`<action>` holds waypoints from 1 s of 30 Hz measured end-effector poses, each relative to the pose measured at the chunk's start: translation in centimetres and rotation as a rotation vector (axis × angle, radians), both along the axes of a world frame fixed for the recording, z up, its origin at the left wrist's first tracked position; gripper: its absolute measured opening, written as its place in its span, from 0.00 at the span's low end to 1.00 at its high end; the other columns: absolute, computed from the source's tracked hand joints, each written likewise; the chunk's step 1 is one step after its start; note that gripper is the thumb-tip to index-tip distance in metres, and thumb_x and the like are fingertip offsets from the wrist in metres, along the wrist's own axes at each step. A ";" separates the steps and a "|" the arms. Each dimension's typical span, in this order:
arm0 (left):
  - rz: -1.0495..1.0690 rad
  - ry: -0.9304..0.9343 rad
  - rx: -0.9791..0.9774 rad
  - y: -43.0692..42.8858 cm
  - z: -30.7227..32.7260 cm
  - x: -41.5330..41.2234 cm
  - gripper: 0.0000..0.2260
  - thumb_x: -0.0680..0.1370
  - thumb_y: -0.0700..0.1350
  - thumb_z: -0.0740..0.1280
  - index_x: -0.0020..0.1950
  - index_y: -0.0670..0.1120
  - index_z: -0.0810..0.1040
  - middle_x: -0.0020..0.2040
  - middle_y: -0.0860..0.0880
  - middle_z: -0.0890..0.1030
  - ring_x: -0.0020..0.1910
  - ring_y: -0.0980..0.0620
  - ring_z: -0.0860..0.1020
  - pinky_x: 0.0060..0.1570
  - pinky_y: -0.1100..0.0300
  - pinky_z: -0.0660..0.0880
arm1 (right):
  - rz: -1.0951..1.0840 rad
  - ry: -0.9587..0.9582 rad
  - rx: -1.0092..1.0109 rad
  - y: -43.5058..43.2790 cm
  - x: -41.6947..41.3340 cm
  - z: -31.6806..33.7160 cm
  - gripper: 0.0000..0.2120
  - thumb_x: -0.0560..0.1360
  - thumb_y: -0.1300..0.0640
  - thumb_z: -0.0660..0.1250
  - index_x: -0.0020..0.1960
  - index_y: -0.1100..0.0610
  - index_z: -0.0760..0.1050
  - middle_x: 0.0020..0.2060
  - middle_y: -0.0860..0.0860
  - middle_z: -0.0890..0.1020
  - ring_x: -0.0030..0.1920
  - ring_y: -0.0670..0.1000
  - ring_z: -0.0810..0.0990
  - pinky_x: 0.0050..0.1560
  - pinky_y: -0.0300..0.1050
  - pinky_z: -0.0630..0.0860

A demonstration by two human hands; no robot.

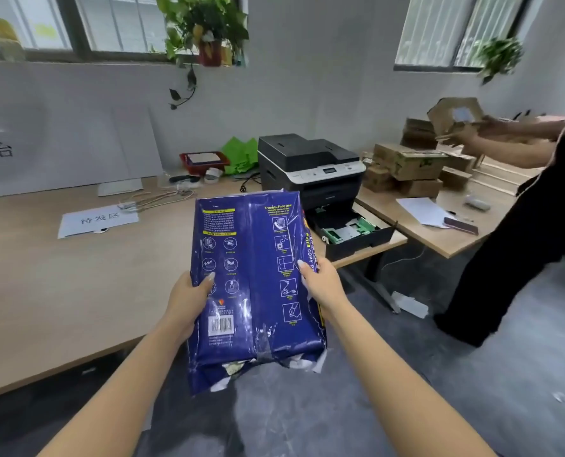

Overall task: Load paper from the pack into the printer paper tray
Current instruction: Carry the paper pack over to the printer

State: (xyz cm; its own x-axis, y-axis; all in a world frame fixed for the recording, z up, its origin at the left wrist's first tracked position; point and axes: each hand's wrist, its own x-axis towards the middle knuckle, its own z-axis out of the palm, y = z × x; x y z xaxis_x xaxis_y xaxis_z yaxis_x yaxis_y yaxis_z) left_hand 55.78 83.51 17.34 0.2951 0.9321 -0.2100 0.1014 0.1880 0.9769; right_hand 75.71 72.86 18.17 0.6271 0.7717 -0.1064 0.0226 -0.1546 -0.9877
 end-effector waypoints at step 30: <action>0.295 0.073 -0.109 22.0 -4.0 23.5 0.07 0.79 0.42 0.63 0.55 0.43 0.75 0.50 0.42 0.81 0.44 0.43 0.81 0.48 0.49 0.78 | 0.268 0.105 -0.166 28.8 25.1 -4.5 0.13 0.79 0.56 0.61 0.60 0.62 0.71 0.55 0.62 0.81 0.52 0.60 0.82 0.55 0.62 0.79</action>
State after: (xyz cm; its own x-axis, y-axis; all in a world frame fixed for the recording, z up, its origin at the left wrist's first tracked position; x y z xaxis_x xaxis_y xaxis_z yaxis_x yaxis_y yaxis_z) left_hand 79.24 105.51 13.36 -0.0041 0.9461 -0.3239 0.0960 0.3227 0.9416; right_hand 100.79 101.66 13.69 0.3827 0.8745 -0.2979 -0.0159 -0.3161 -0.9486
